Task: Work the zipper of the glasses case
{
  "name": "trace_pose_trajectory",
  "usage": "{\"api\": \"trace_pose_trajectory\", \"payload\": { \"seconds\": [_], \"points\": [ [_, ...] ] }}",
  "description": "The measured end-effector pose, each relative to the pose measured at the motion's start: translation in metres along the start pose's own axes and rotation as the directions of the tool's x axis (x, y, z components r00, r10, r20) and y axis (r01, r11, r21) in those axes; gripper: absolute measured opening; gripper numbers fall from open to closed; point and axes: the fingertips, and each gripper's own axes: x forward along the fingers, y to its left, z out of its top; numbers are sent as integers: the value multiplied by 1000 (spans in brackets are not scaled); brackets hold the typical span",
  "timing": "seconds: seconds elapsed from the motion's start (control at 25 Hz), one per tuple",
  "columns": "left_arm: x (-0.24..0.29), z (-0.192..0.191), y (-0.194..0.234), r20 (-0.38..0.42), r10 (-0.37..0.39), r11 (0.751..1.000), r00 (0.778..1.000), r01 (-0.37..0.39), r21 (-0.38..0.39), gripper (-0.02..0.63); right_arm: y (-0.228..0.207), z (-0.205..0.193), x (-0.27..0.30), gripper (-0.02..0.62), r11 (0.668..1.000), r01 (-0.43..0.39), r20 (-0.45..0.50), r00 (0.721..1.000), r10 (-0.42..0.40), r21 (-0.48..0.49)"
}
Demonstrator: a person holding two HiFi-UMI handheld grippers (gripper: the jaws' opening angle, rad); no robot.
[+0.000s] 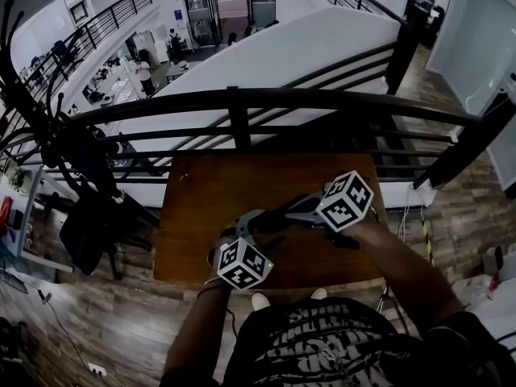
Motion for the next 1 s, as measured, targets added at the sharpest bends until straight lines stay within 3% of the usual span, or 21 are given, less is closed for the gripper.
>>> {"api": "trace_pose_trajectory", "payload": {
  "seconds": [0.12,0.24,0.48,0.88,1.0],
  "points": [
    [12,-5,1,-120,1,997,993,9,83,308,13,3,7,-2,998,-56,2,998,56,-6],
    [22,-3,2,-176,6,992,984,16,127,313,21,6,7,-2,997,-74,6,997,74,-29],
    [26,0,6,-153,-15,1000,988,13,-10,269,-1,1,-7,-2,999,-35,10,999,35,-30],
    [36,-8,-19,-117,-63,992,991,50,-115,262,-47,-30,-26,-2,997,-21,21,1000,19,72],
    [44,-15,-23,-151,-92,990,984,73,-122,263,-42,-27,-26,-2,998,-32,22,999,31,62]
  ]
}}
